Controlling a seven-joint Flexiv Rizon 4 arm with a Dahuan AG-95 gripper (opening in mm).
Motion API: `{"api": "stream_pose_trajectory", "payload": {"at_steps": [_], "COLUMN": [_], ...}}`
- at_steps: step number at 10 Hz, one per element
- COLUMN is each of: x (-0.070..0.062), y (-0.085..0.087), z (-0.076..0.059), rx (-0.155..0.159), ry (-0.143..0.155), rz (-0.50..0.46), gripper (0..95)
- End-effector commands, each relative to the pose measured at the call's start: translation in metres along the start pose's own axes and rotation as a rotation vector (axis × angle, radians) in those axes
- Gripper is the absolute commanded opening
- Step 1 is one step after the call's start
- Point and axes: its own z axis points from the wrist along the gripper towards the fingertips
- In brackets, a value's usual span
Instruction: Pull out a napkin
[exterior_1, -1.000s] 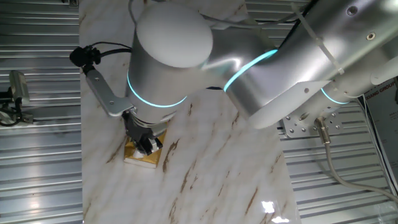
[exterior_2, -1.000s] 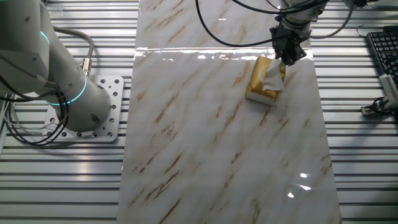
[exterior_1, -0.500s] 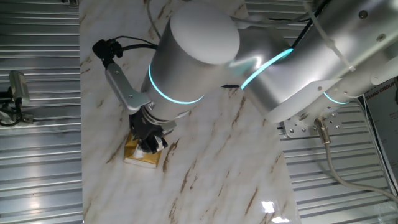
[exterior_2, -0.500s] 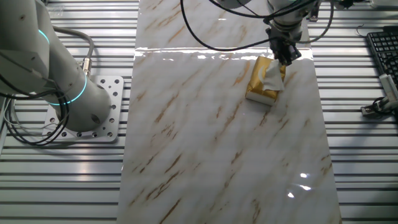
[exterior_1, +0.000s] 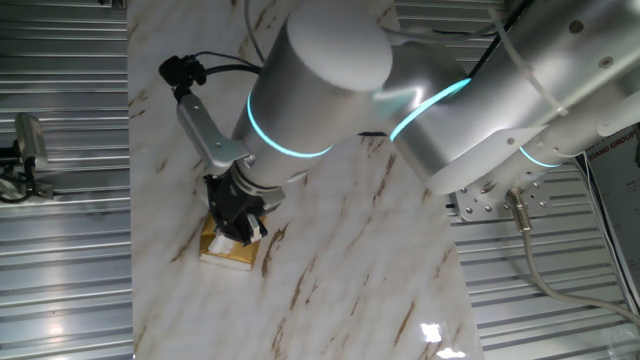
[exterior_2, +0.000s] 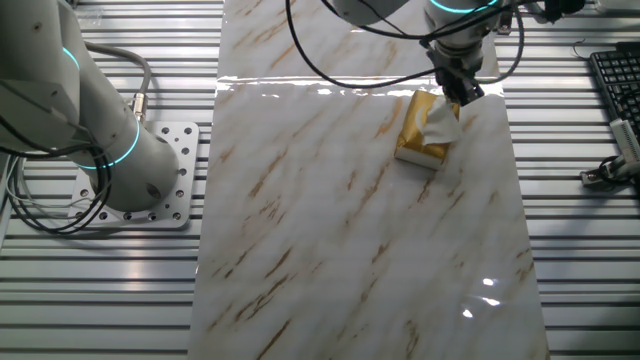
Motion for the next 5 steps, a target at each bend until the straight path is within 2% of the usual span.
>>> {"api": "stream_pose_trajectory", "payload": {"at_steps": [1,2,5], "x": [-0.0014,-0.0014,-0.0012], "y": [0.0003,0.0003,0.0005], "z": [-0.0021,-0.0021,-0.0016], "rx": [-0.045,-0.065,-0.061], "ry": [0.016,0.006,0.004], "rz": [-0.035,-0.026,-0.018], "gripper": [57.0,95.0,95.0]}}
